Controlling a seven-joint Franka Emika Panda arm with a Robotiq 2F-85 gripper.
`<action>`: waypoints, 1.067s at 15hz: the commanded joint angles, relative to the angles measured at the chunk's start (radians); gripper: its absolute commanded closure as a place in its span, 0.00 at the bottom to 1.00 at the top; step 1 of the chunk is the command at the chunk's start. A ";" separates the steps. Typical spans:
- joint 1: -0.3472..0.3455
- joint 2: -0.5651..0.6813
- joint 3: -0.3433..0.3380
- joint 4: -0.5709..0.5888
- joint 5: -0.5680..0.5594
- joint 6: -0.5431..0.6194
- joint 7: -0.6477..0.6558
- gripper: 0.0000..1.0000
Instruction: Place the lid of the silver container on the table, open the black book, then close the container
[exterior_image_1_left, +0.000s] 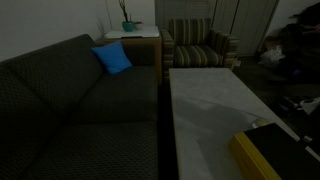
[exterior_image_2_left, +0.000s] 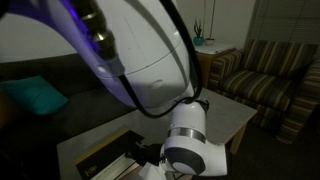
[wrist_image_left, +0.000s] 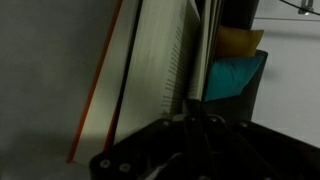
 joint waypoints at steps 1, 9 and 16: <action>-0.021 0.000 0.009 0.003 0.025 -0.024 -0.048 1.00; 0.007 0.000 0.000 0.026 0.033 -0.004 -0.046 1.00; 0.034 -0.001 0.001 0.063 0.024 -0.004 -0.039 1.00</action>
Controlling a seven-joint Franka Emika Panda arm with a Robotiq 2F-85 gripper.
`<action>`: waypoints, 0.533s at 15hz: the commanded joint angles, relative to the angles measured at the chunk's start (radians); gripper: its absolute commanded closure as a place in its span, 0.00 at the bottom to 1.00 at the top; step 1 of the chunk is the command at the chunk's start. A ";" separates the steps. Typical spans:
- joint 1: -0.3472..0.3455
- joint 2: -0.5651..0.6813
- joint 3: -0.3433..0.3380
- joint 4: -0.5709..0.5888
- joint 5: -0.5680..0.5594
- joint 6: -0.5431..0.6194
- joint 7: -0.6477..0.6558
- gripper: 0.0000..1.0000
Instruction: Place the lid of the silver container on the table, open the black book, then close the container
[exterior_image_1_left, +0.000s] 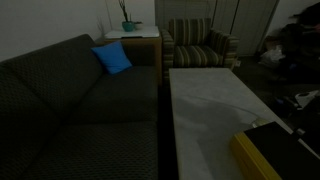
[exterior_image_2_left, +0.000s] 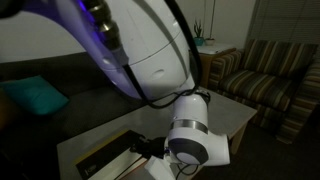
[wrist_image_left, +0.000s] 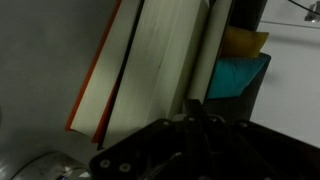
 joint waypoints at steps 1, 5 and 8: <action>0.014 0.000 -0.001 0.016 0.013 0.000 0.000 1.00; 0.030 0.000 -0.005 0.021 0.018 0.027 0.018 1.00; 0.039 0.000 -0.006 0.023 0.020 0.056 0.040 1.00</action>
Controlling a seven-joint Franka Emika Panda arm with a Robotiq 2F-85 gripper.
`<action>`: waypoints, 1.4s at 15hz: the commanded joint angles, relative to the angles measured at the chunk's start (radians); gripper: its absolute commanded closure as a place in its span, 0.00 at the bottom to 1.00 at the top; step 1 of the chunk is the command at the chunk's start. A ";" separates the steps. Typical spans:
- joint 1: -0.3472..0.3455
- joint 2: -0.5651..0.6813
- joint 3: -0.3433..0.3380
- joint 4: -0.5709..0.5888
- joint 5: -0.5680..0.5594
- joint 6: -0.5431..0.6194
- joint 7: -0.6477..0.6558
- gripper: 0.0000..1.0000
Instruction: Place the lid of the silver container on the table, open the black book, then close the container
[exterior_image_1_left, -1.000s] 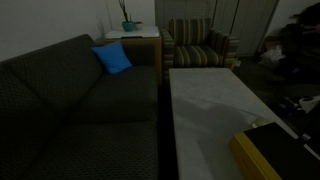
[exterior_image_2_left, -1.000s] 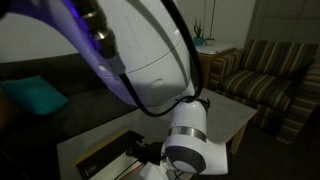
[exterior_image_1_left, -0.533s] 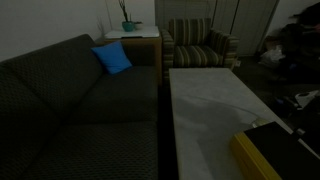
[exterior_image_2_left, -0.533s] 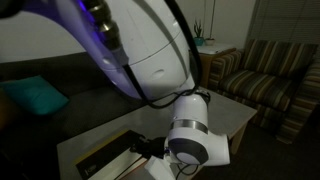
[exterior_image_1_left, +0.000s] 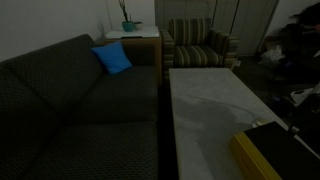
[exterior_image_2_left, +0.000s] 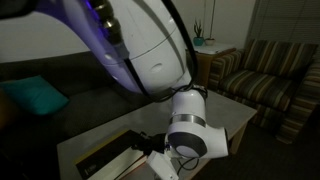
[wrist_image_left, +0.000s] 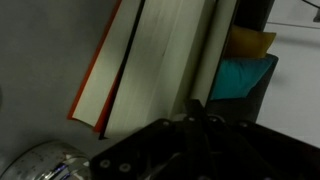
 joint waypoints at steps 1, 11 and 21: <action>0.015 0.000 -0.006 0.004 0.020 0.051 0.031 1.00; 0.037 0.000 0.006 0.004 0.001 0.107 0.097 1.00; 0.128 -0.026 -0.045 -0.025 -0.006 0.242 0.311 1.00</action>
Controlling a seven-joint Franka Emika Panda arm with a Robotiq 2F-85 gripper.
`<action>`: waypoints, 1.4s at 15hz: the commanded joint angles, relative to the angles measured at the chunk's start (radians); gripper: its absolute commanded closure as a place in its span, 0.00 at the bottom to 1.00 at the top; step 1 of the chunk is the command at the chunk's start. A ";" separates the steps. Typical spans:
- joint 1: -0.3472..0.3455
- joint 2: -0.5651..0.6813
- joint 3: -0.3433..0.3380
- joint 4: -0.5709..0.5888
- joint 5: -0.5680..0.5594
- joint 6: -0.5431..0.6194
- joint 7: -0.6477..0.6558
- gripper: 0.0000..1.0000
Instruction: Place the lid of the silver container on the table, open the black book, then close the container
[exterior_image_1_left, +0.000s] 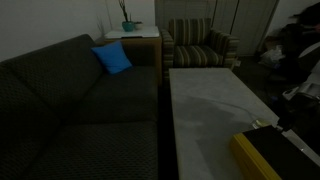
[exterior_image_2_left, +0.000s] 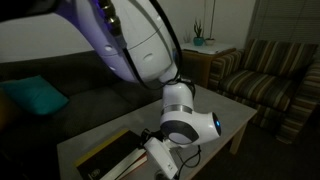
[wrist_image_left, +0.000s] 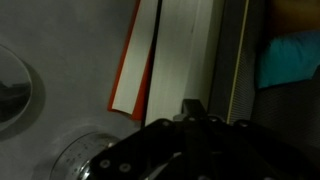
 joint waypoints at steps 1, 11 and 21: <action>0.039 -0.025 -0.028 -0.025 -0.006 0.054 0.065 1.00; 0.057 -0.036 -0.050 0.007 -0.048 -0.005 0.052 1.00; 0.035 -0.017 -0.024 0.062 -0.122 -0.092 -0.124 1.00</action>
